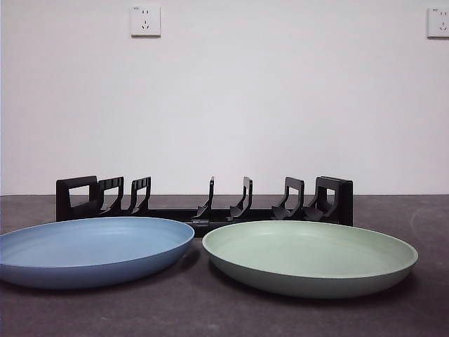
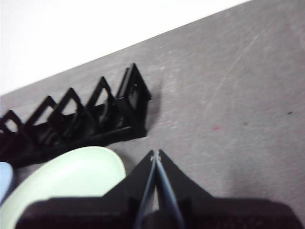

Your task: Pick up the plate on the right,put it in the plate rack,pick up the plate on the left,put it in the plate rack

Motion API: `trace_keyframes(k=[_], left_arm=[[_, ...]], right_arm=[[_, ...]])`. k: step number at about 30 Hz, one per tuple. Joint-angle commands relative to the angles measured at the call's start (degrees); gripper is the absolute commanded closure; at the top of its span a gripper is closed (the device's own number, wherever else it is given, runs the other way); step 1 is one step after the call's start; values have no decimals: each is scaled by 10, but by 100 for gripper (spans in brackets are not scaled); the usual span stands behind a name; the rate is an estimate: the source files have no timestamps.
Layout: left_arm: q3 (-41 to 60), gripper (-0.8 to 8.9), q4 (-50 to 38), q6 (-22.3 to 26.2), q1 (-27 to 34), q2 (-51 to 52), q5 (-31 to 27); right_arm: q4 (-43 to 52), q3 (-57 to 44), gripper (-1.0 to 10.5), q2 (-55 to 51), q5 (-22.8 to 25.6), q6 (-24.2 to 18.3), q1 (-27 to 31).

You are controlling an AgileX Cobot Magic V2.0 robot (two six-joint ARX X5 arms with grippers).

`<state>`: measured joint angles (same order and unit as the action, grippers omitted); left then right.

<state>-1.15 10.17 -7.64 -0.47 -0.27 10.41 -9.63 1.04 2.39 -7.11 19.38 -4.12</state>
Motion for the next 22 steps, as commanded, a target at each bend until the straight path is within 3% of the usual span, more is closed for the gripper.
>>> trace_keyframes(k=[1,4,6,14,22], left_arm=[[7,820,-13,-44,2,2,46],[-7,819,-2,-107,2,-5,53],[-20,819,3,-118,2,-17,53],[-99,820,4,-118,2,-123,66],[-200,820,10,-78,2,-285,112]], right_arm=[[-5,0,957,2,-4,33,-1],[-5,19,957,21,0,39,-1],[-5,37,958,43,0,39,-1],[-5,141,957,210,-6,19,-1],[-15,249,957,403,-83,-15,-1]])
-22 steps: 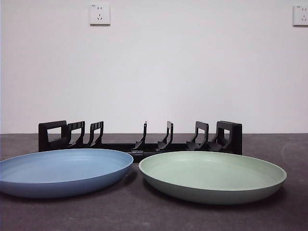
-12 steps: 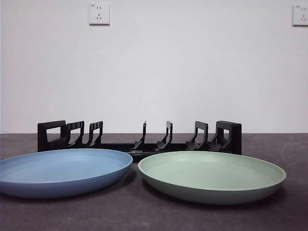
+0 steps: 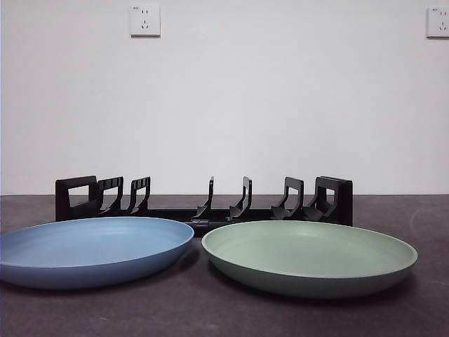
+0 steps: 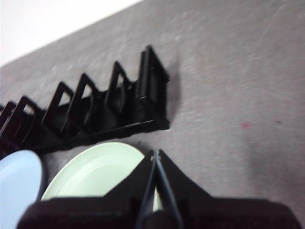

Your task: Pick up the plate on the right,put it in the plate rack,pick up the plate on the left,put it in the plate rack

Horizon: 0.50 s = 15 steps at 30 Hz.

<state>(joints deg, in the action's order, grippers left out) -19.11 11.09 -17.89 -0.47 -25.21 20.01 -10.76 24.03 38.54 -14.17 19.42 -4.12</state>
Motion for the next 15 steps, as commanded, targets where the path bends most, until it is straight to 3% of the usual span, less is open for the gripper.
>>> trace_keyframes(k=[1,9,12,13,15], left_arm=[[-32,820,5,30,2,-57,25],[-163,820,56,75,-10,-298,145],[-179,799,50,79,-30,-352,149],[-180,719,39,78,-39,-365,146],[-184,576,30,74,-54,-381,143]], right_arm=[[-7,31,957,63,-23,-16,-1],[-86,141,948,290,-115,-75,-1],[-89,146,899,337,-115,-101,-2],[-91,146,811,349,-115,-105,-3],[-90,146,755,365,-115,-111,-9]])
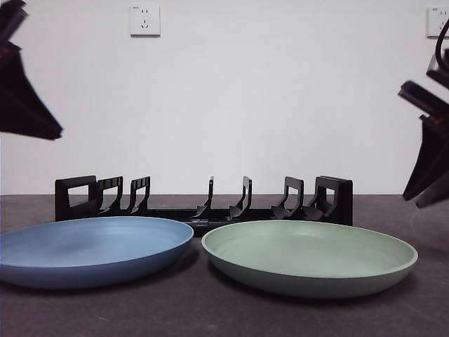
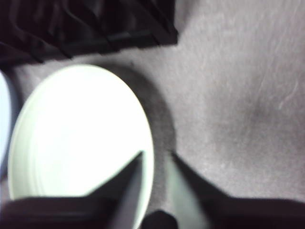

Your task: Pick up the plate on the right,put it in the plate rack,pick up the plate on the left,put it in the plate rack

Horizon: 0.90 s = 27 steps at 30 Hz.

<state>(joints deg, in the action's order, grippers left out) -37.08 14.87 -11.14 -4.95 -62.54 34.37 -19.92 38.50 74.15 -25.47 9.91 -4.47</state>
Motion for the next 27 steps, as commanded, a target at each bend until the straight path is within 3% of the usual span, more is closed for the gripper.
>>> trace_keyframes(k=[1,9,12,17,21,24,27], left_arm=[[-9,562,-8,6,-16,-13,-5],[-57,561,-11,3,-79,-30,-76],[-58,561,-15,3,-87,-30,-81],[-58,561,-15,7,-94,-30,-89],[-58,561,-15,14,-96,-30,-89],[-58,562,-17,44,-102,-30,-83],[-63,561,-13,144,-121,-29,-38]], right_arm=[[3,1,755,14,-2,-19,-9],[19,1,761,91,3,-18,-58],[19,1,891,112,3,-18,-58],[20,1,963,117,5,-7,-58],[18,3,959,117,5,3,-57],[5,9,959,109,3,12,-57],[-28,26,959,91,3,11,-58]])
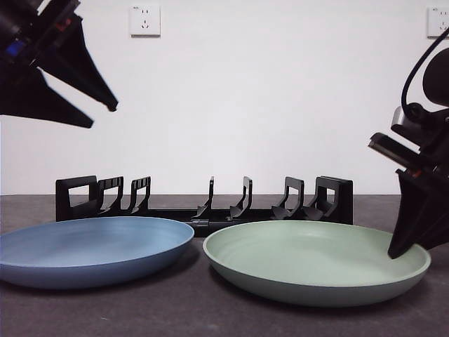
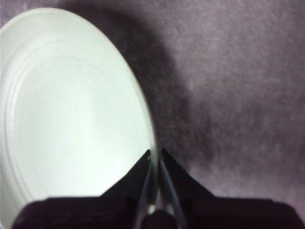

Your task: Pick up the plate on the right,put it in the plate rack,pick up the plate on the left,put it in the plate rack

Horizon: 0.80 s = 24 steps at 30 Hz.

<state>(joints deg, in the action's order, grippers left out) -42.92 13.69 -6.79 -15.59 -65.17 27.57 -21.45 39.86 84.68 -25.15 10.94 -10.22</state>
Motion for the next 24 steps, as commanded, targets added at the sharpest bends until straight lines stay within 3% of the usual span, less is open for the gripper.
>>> trace_keyframes(k=[1,6,12,17,19,24], left_arm=[[-6,561,1,132,-27,-2,42],[-18,561,25,224,-125,-2,5],[-44,563,102,340,-301,-2,-131],[-55,566,111,382,-438,-10,-283],[-56,567,112,399,-460,-20,-310],[-56,569,127,400,-463,-59,-293]], right_arm=[[-22,19,959,-21,0,1,0],[-77,63,959,-36,2,-4,-1],[-130,103,959,-36,-1,-21,-15],[-147,108,959,-36,-2,-30,-37],[-147,108,959,-36,-3,-30,-46],[-148,108,959,-36,-3,-29,-53]])
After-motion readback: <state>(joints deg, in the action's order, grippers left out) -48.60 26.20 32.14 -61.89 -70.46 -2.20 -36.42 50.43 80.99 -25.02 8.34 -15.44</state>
